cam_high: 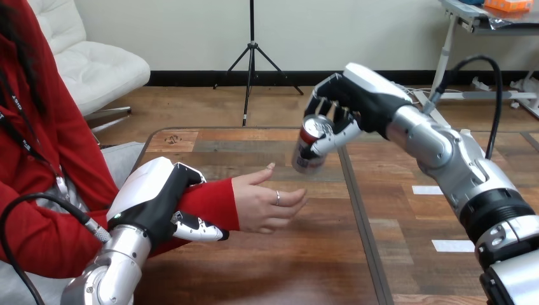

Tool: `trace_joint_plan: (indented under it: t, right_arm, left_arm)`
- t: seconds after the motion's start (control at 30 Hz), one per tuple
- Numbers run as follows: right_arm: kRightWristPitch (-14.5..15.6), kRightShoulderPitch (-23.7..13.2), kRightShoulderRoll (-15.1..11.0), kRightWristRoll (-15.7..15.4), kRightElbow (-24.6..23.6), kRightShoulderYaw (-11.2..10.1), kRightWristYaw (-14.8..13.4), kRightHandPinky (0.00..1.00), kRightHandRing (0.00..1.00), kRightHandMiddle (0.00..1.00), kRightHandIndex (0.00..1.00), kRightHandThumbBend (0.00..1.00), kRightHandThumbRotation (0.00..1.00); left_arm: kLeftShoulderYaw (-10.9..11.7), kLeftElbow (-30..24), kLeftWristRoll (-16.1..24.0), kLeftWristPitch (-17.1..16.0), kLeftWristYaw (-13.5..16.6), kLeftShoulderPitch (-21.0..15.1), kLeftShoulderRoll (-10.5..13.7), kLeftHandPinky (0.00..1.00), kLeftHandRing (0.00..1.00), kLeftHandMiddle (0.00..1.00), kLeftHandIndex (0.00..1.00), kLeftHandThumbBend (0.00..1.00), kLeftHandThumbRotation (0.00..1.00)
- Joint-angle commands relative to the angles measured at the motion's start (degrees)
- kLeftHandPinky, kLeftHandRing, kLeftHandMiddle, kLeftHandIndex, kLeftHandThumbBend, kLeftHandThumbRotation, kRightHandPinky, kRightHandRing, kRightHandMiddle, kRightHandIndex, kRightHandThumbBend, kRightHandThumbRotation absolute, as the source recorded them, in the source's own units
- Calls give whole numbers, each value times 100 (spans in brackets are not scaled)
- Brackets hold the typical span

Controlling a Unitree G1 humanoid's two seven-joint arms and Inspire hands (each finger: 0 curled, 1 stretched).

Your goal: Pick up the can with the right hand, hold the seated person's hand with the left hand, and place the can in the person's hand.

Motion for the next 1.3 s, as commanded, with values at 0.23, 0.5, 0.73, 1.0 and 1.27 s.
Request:
trace_joint_plan:
  t: [0.23,0.5,0.73,1.0,1.27]
  right_arm:
    - [-103,-1343,-87,343,-967,-307,-57,26,30,37,44,70,0]
    - [-106,-1322,-90,111,-1092,-149,-224,24,29,36,44,71,2]
    - [-33,-1281,-53,93,-1201,-119,-148,22,28,36,44,71,4]
    - [-95,-1172,34,265,-1144,-149,21,23,29,36,44,70,2]
    - [-164,-838,192,247,-1111,-38,14,22,27,34,43,71,0]
  left_arm:
    - [13,-474,-317,-445,325,-1216,-344,17,22,31,33,65,0]
    - [4,-460,-297,-432,332,-1241,-369,17,23,31,33,65,0]
    - [8,-449,-289,-429,356,-1260,-393,18,23,31,33,65,0]
    - [61,-497,-325,-448,394,-1264,-433,18,23,31,33,64,0]
    - [136,-729,-273,-459,553,-1255,-464,16,21,30,32,63,0]
